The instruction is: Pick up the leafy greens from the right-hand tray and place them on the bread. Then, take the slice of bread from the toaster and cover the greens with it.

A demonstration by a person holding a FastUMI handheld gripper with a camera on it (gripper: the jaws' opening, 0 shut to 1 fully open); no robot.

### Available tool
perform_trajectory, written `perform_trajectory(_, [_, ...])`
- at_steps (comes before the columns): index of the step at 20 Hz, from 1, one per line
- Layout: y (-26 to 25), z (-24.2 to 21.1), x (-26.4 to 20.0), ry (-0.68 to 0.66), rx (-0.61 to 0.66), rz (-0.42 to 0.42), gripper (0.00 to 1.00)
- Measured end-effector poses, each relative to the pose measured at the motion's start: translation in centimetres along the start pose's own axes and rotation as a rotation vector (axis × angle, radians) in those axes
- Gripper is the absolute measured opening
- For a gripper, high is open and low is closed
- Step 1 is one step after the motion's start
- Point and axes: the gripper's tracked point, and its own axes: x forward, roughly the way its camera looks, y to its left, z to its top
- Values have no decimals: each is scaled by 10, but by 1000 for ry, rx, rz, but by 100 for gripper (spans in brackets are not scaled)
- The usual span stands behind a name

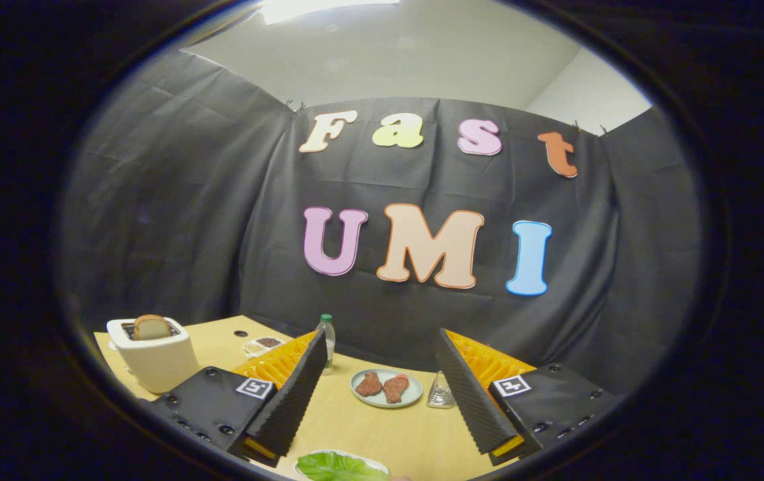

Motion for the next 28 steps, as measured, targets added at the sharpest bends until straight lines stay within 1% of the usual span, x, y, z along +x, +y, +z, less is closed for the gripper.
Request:
perform_trajectory(4, [-2, -24, 0, 64, -49, 72, 100])
perform_trajectory(13, [15, -89, -8, 196, -115, 281, 100])
perform_trajectory(22, [32, -158, -11, 344, -139, 450, 100])
perform_trajectory(28, [44, -210, -16, 446, -174, 539, 100])
